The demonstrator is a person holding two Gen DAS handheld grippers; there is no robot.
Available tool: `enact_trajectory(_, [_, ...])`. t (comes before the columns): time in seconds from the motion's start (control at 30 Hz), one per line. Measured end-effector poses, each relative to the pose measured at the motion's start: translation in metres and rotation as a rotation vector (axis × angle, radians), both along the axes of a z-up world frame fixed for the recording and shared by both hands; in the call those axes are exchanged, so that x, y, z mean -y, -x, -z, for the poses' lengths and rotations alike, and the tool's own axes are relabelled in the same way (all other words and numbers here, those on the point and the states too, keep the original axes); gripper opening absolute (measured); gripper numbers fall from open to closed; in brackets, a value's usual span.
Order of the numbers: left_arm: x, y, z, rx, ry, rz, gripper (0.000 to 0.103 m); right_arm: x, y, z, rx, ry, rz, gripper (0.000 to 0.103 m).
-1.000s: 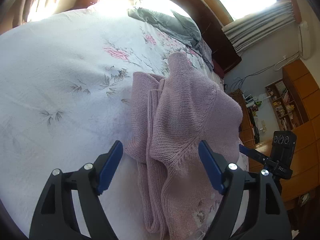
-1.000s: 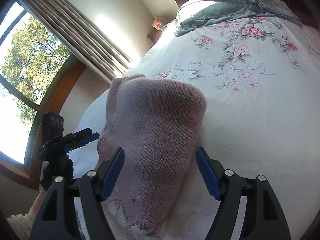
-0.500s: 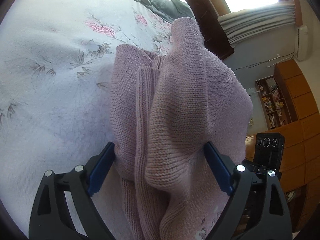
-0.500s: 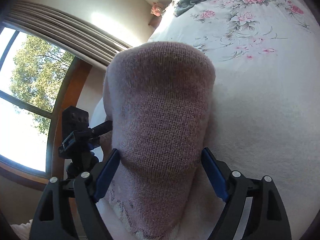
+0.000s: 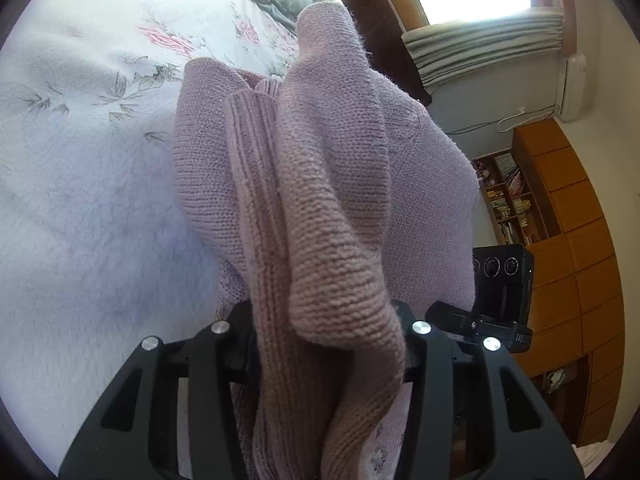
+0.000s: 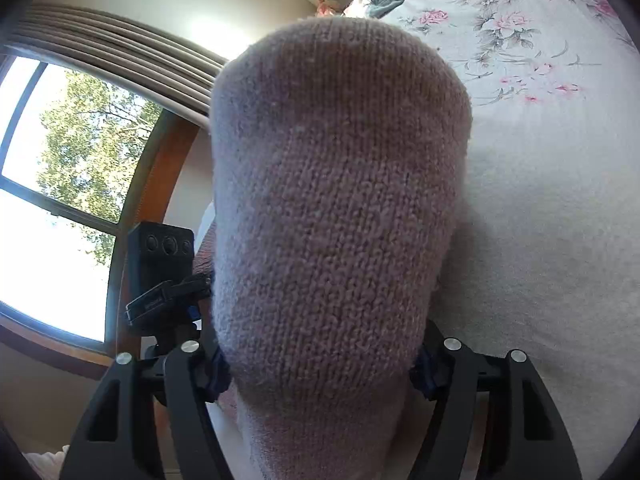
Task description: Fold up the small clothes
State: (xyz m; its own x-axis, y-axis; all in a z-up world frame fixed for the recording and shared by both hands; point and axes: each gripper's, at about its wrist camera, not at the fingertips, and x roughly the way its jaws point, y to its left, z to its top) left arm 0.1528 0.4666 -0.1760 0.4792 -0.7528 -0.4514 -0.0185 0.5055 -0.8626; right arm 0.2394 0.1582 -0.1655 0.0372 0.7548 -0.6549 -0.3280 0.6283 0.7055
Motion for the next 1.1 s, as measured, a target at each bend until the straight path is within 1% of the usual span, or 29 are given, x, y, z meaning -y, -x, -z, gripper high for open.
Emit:
enact_trajectory(0.1, [0.008,0.012,-0.014,0.035,0.045,-0.001,0.040,0.010,0.008,-0.016,-0.011,-0.046,0.007,0.063])
enact_trajectory(0.23, [0.033,0.032,-0.047,0.083,0.079,0.029,0.040,0.041,0.027,-0.046,-0.013,-0.107,0.006,0.062])
enact_trajectory(0.37, [0.085,0.051,-0.074,0.102,0.099,0.096,0.040,0.090,0.051,-0.077,0.009,-0.111,0.021,0.062])
enact_trajectory(0.5, [0.148,0.063,-0.080,0.095,0.114,0.156,0.040,0.148,0.079,-0.090,0.012,-0.066,0.072,0.062])
enact_trajectory(0.57, [0.181,0.060,-0.076,0.078,0.112,0.197,0.040,0.174,0.092,-0.090,0.017,-0.033,0.112,0.062])
enact_trajectory(0.63, [0.208,0.060,-0.065,0.052,0.114,0.234,0.040,0.198,0.104,-0.083,0.014,-0.012,0.153,0.062])
enact_trajectory(0.7, [0.229,0.059,-0.057,0.044,0.076,0.259,0.041,0.216,0.112,-0.067,-0.002,0.015,0.196,0.062])
enact_trajectory(0.77, [0.244,0.060,-0.044,0.027,0.039,0.268,0.042,0.228,0.117,-0.042,-0.025,0.044,0.223,0.062])
enact_trajectory(0.8, [0.246,0.059,-0.038,0.026,0.009,0.270,0.045,0.232,0.118,-0.030,-0.029,0.047,0.234,0.063])
enact_trajectory(0.87, [0.251,0.060,-0.029,0.023,-0.027,0.268,0.050,0.239,0.120,-0.019,-0.021,-0.001,0.247,0.064])
enact_trajectory(0.9, [0.251,0.060,-0.025,0.013,-0.022,0.256,0.055,0.239,0.124,-0.018,-0.005,-0.008,0.249,0.064])
enact_trajectory(0.97, [0.251,0.057,-0.023,-0.004,-0.035,0.241,0.061,0.233,0.126,-0.022,0.032,0.014,0.241,0.067])
enact_trajectory(1.03, [0.248,0.054,-0.024,-0.013,-0.050,0.232,0.062,0.230,0.130,-0.025,0.044,0.029,0.234,0.069])
enact_trajectory(1.1, [0.253,0.052,-0.036,-0.018,-0.091,0.234,0.065,0.228,0.133,-0.030,0.049,0.040,0.229,0.071])
